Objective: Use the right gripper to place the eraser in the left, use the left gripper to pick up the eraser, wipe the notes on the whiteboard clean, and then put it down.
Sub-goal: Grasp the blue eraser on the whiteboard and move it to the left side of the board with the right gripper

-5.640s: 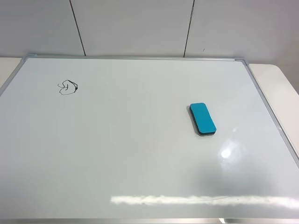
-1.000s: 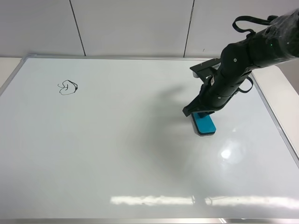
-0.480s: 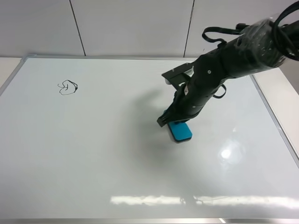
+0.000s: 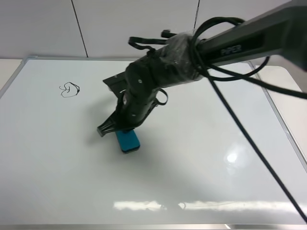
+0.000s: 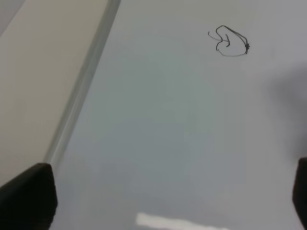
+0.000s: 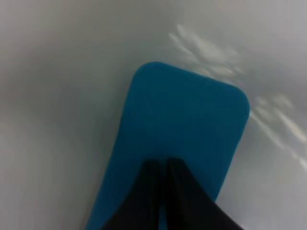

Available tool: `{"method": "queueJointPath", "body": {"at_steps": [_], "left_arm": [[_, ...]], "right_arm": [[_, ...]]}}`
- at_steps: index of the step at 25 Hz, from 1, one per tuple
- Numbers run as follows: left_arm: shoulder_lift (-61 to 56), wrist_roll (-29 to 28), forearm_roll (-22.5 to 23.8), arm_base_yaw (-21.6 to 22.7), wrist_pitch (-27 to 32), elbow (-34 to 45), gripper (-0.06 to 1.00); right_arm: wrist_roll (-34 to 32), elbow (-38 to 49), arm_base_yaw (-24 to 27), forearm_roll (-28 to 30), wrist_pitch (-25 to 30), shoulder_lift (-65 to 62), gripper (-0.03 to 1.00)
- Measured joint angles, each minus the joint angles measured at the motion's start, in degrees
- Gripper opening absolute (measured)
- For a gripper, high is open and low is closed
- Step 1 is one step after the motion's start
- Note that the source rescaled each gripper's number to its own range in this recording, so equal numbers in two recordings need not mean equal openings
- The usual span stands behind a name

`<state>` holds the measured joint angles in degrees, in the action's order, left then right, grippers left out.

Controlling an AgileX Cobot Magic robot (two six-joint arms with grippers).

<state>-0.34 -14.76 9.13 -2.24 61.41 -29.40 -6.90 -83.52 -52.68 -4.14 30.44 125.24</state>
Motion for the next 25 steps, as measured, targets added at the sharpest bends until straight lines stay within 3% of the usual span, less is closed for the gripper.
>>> {"method": "queueJointPath", "body": {"at_steps": [14,25], "left_arm": [[0.0,0.0,0.0,0.0,0.0,0.0,1.00],[0.0,0.0,0.0,0.0,0.0,0.0,1.00]], "right_arm": [[-7.4,-39.4,-8.6,-0.4,14.2,20.8,0.00],[-10.5,-43.1,-9.9,0.4,14.8,22.7,0.00]]}}
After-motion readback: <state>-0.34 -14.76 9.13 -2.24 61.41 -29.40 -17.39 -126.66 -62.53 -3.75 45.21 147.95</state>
